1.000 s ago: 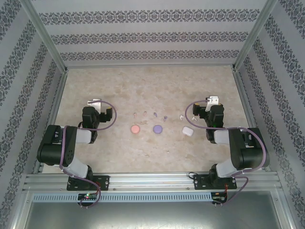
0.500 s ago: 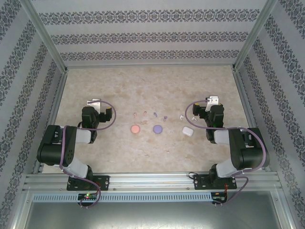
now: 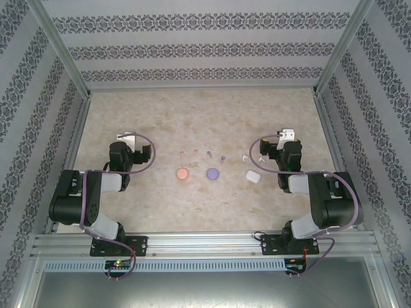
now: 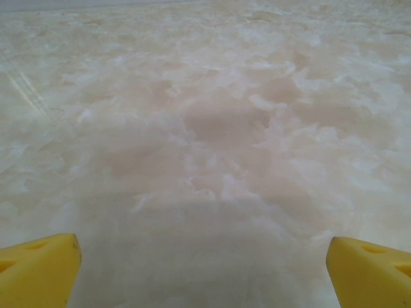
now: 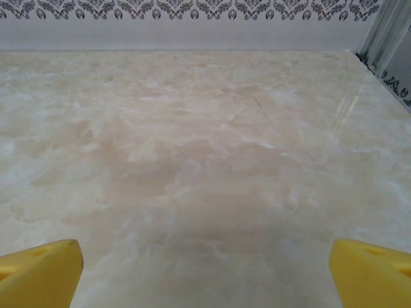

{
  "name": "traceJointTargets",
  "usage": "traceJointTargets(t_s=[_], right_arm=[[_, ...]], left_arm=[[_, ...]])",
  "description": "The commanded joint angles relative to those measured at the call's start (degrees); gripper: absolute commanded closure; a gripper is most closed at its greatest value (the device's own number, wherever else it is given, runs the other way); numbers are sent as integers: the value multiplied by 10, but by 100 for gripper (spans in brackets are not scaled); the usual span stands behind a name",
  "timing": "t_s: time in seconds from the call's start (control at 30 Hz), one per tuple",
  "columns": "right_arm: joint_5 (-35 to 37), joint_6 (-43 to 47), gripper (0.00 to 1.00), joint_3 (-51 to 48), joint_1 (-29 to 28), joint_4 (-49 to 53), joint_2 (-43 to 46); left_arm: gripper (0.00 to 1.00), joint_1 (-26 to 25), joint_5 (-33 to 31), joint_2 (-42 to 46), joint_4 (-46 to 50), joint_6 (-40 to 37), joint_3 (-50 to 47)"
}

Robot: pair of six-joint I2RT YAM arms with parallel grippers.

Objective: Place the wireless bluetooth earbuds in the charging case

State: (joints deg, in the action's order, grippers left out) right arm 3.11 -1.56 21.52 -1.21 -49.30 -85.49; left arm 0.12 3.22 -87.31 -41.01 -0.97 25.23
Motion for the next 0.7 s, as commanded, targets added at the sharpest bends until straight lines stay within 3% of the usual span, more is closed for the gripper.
traceJointTargets(t_s=[0.0, 0.2, 0.3, 0.4, 0.5, 0.67], right_arm=[[23, -17, 2, -8, 5, 21, 62], [54, -94, 2, 37, 6, 268, 239], [72, -280, 2, 58, 20, 391, 330], [-28, -302, 2, 64, 42, 442, 401], [-61, -330, 2, 110, 42, 560, 413], [-86, -382, 4, 167, 5, 754, 345]], left_arm=[[2, 5, -7, 36, 68, 12, 35], [0, -4, -12, 69, 222, 26, 111], [0, -24, -6, 80, 307, 59, 163], [1, -46, 4, 87, 397, 124, 221], [0, -66, 23, 91, 472, 197, 265], [1, -94, 85, 95, 543, 265, 301]])
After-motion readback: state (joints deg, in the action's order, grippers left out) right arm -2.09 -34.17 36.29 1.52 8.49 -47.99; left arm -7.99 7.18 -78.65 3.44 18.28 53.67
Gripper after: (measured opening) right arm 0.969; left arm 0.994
